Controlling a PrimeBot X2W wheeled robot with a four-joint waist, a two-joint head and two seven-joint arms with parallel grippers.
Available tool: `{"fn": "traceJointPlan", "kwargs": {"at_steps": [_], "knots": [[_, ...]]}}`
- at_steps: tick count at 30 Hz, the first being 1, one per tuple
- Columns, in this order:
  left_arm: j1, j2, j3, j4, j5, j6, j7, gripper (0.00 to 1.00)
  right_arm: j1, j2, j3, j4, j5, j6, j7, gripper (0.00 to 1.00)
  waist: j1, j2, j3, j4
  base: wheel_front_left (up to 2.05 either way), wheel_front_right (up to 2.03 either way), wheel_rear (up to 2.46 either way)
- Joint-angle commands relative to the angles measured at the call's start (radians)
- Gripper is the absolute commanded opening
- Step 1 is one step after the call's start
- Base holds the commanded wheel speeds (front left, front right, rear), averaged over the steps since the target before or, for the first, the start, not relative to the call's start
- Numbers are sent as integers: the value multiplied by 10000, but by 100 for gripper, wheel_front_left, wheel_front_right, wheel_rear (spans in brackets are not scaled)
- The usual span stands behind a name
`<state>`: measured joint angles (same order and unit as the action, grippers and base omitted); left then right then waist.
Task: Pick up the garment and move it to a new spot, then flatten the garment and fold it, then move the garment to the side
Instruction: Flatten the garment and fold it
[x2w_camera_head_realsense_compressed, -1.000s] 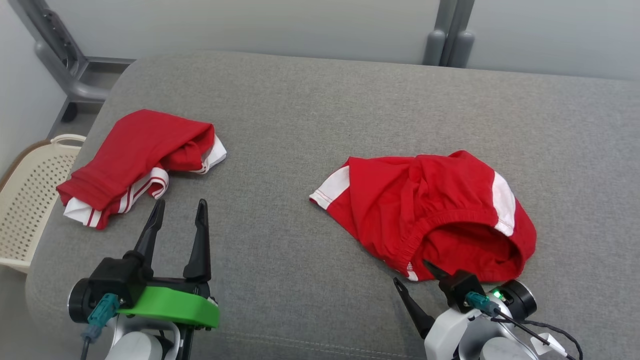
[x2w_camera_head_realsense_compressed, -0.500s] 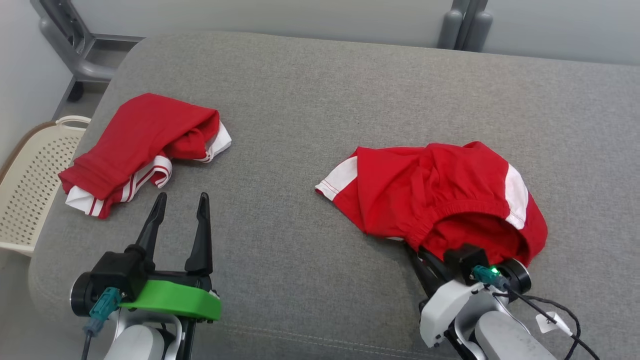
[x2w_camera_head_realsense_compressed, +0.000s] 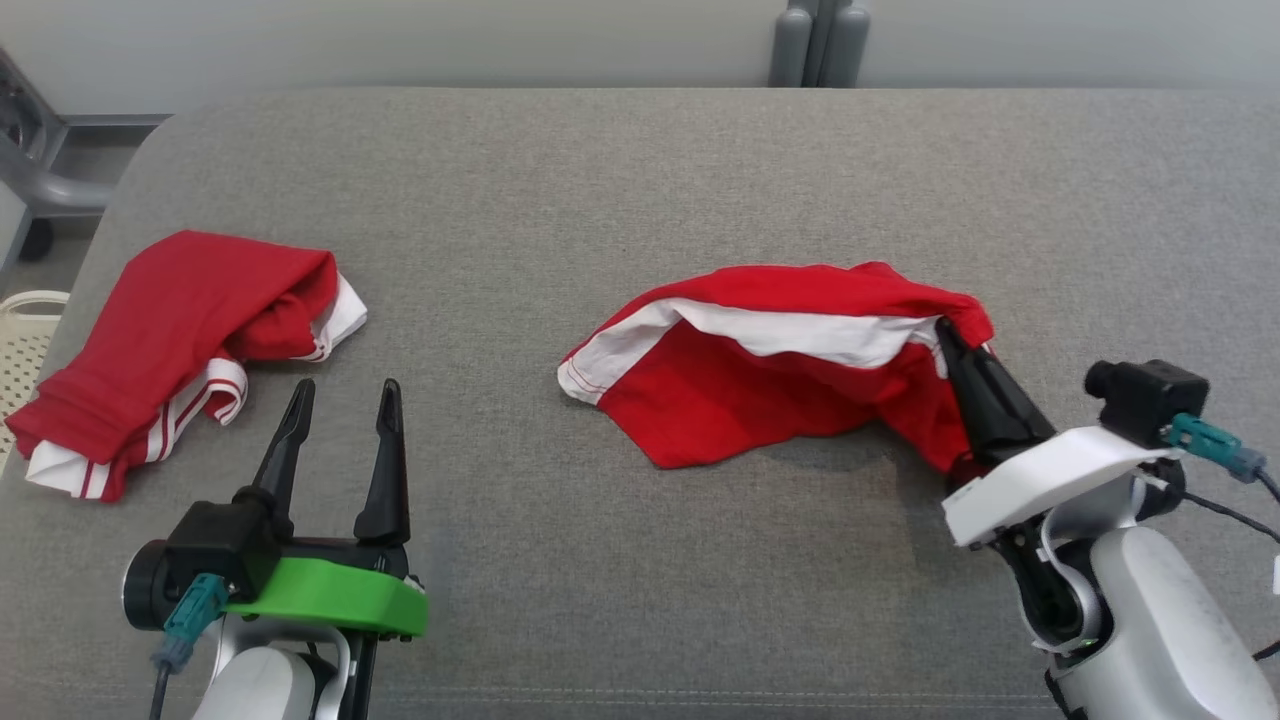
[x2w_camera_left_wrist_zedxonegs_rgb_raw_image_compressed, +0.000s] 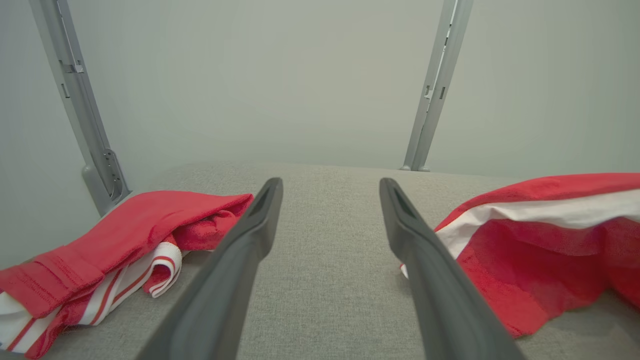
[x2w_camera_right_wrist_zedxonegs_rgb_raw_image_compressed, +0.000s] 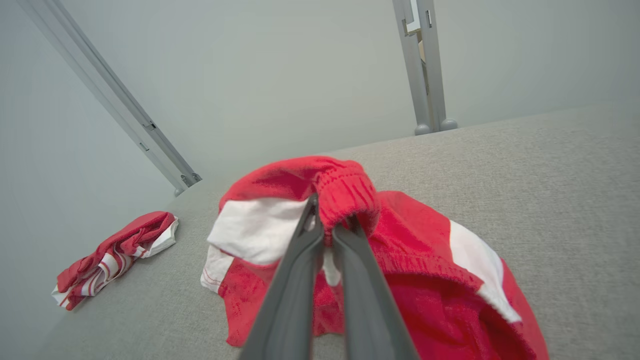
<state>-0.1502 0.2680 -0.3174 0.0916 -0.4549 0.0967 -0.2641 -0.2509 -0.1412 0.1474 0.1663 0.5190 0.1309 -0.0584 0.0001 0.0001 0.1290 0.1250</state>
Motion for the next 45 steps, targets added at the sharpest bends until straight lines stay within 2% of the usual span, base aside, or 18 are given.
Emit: {"fn": "traceJointPlan", "kwargs": {"at_steps": [1, 5, 9, 19, 20, 24, 27, 28, 29, 30, 39, 45], "knots": [[-89, 22, 17, -26, 83, -32, -7, 100, 3, -81, -185, -40, 83, -3, 91, 0, -1, -1, 105, -233, 0, 0, 0], [-272, 45, -7, 8, 84, -86, -7, 100, -212, -359, -979, 237, 266, -3, 574, 0, -1, -1, 261, -366, 0, 0, 0], [-361, 84, -28, 51, 104, -134, -7, 100, -620, -579, -1327, 1031, 453, -1, 899, 0, -1, -1, 447, -445, 0, 0, 0], [-808, 47, -166, 100, 156, -232, 22, 100, -2656, -1185, -253, 3031, 769, -1, 887, 0, -1, -1, 973, -289, 0, 0, 0], [-902, 11, -212, 120, 167, -268, 24, 100, -3115, -1279, 116, 3466, 766, -1, 825, 0, -1, -1, 1103, -201, 0, 0, 0], [-1058, -106, -307, 243, 184, -353, 18, 100, -3725, -1601, 807, 4577, 537, -1, 781, 0, -1, -1, 1262, 9, 0, 0, 0], [-1110, -145, -329, 300, 188, -370, 14, 100, -3906, -1584, 1028, 4999, 667, -1, 631, 0, -1, -1, 1298, 87, 0, 0, 0], [-1109, -155, -324, 323, 186, -375, 12, 100, -3932, -1575, 1119, 5170, 770, -1, 547, 31, -1, -1, 1310, 101, 0, 0, 0], [-1112, -165, -315, 338, 187, -375, 10, 100, -3934, -1574, 1203, 5286, 859, -1, 435, 80, -1, -1, 1322, 102, 0, 0, 0], [-1109, -179, -298, 345, 187, -366, 8, 100, -3920, -1566, 1251, 5374, 993, -1, 293, 100, -1, -1, 1328, 90, 0, 0, 0], [-789, -16, -133, 397, 133, -254, 2, 100, -2787, -1637, 1719, 4867, 1825, -1, -1148, 100, -1, -1, 898, -473, 0, 0, 0], [-541, 169, 41, 265, -14, -133, 53, 100, -1729, -1761, 1256, 3937, 1786, -1, -1744, 100, -1, -1, 551, -913, 0, 0, 0]]}}
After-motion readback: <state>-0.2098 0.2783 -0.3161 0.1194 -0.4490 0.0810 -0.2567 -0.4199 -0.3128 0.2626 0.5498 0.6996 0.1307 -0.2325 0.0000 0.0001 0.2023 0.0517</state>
